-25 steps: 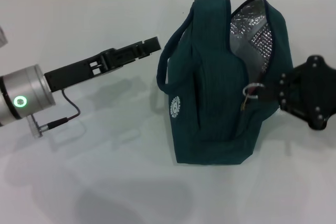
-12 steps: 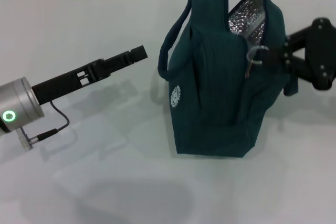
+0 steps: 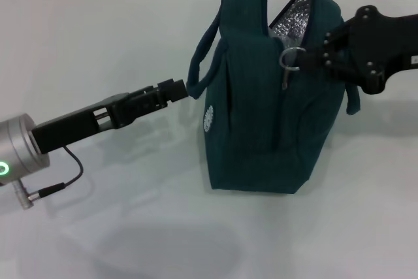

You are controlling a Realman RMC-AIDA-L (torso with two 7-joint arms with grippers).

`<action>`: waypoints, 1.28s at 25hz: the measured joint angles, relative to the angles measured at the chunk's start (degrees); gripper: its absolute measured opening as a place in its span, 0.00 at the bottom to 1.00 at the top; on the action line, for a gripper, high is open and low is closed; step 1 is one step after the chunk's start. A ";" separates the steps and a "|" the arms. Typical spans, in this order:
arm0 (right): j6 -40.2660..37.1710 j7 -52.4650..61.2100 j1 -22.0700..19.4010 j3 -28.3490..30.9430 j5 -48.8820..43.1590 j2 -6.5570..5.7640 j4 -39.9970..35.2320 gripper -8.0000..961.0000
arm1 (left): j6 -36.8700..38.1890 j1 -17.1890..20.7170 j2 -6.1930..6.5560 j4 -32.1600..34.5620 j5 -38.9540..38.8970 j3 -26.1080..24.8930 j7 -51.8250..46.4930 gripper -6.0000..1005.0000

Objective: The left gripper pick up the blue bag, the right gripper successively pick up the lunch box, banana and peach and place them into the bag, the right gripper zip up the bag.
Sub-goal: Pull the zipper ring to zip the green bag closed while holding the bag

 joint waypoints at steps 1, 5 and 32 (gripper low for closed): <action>0.01 0.35 0.44 -0.15 -0.16 0.00 0.12 0.01 | 0.13 -0.05 -0.13 -0.10 0.29 0.01 0.01 0.74; 0.00 1.80 2.01 0.09 -0.56 -0.01 0.26 0.01 | 0.18 -0.74 -0.44 -0.39 1.85 0.39 -0.10 0.74; 0.79 7.82 7.92 0.03 -1.57 -1.36 9.09 0.01 | -1.11 -6.64 -1.02 -7.39 0.19 1.50 6.31 0.74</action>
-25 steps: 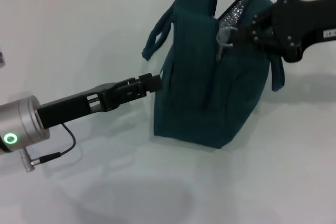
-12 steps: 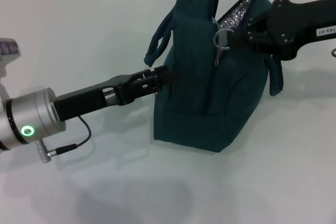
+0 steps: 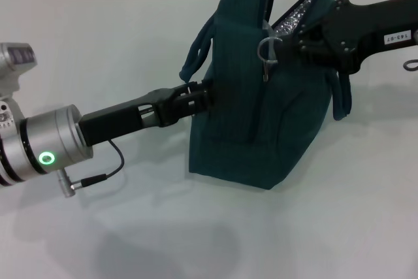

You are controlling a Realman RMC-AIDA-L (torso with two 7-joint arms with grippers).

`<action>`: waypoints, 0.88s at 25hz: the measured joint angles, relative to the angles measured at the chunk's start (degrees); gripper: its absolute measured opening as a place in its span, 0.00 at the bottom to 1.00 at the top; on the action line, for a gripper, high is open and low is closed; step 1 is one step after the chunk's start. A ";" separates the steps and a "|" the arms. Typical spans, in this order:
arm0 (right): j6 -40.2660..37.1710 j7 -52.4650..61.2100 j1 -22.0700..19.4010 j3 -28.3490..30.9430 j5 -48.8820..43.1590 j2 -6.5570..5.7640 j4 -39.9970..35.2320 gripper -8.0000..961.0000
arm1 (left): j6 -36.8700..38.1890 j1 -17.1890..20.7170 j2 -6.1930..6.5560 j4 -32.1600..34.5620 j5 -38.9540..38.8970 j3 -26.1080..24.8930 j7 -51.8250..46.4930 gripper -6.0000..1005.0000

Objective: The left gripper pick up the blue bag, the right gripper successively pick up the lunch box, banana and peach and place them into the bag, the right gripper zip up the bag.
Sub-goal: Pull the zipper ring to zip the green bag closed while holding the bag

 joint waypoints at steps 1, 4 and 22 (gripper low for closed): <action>0.00 0.00 0.06 -0.13 -0.01 0.03 0.01 0.01 | -0.03 -0.11 0.00 -0.14 -0.44 0.03 0.00 0.74; 0.17 -0.12 0.28 -0.31 -0.01 0.06 0.30 0.01 | -0.07 -0.19 0.03 -0.58 -1.96 0.13 0.03 0.74; 0.34 -0.51 0.76 -0.43 -0.03 0.20 1.53 0.01 | -3.06 -1.09 0.05 -1.47 -2.38 0.22 0.73 0.62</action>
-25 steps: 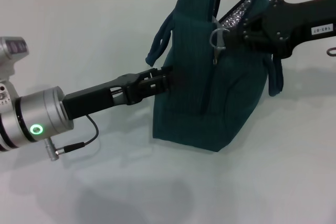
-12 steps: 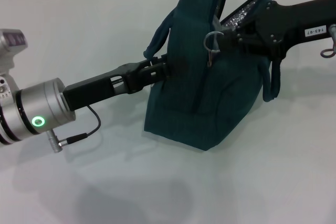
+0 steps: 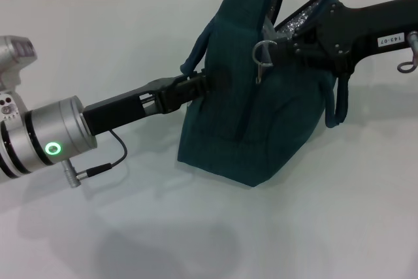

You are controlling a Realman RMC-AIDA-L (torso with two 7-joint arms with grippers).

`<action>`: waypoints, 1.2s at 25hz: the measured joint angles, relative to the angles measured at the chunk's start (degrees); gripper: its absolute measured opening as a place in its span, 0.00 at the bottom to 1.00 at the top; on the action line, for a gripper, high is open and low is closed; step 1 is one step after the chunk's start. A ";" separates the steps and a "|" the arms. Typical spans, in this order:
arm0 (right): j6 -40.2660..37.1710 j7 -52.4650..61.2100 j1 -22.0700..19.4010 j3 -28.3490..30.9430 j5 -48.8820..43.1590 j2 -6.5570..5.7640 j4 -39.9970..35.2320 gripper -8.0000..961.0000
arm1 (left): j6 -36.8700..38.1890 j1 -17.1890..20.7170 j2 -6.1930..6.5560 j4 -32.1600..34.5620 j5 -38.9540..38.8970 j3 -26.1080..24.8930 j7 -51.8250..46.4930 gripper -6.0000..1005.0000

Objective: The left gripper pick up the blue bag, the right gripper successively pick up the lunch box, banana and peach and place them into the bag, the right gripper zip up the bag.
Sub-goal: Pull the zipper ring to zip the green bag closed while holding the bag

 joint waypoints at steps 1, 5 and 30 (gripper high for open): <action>0.00 0.00 0.00 0.00 -0.01 0.00 0.00 0.01 | -0.03 0.02 0.01 -0.03 -0.03 -0.01 0.03 0.60; 0.09 0.00 0.00 0.00 -0.03 0.00 0.10 0.01 | -0.09 0.08 0.01 -0.08 -0.08 -0.13 0.08 0.51; 0.51 0.30 -0.66 3.96 3.68 0.90 1.85 0.01 | -0.08 0.16 0.01 -0.52 -0.32 -0.28 1.03 0.06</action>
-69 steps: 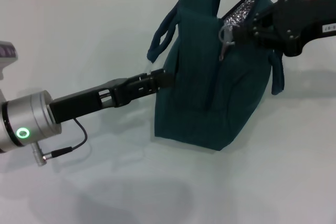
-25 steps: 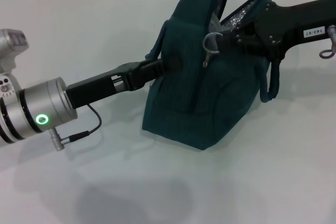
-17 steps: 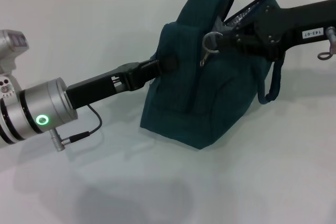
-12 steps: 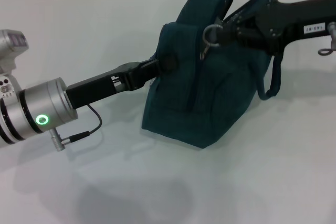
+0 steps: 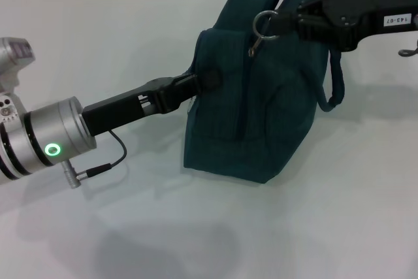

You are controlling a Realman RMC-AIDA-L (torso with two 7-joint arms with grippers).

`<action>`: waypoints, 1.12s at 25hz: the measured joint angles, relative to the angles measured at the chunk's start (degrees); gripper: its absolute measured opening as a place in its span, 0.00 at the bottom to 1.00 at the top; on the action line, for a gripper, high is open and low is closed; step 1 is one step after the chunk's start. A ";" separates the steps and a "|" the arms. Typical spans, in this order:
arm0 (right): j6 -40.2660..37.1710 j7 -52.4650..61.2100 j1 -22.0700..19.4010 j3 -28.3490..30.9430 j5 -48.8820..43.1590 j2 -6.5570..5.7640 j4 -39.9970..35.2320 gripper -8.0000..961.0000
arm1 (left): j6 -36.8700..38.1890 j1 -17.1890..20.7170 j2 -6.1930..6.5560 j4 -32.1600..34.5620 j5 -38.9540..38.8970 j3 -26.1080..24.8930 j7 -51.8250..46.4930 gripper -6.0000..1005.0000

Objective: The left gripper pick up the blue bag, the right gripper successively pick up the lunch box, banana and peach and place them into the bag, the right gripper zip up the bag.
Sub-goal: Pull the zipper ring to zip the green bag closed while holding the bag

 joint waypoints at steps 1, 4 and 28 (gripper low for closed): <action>0.06 0.13 0.00 0.27 0.00 0.01 0.32 0.01 | 0.02 -0.01 0.00 0.00 0.00 0.04 0.00 0.06; 0.17 0.29 0.03 1.48 0.05 -0.11 1.74 0.01 | 0.13 0.03 -0.02 -0.03 0.00 0.16 0.00 0.06; 4.90 11.27 0.71 4.61 1.63 -1.26 11.79 0.01 | 1.69 -0.09 -0.25 -5.39 0.42 0.28 6.36 0.06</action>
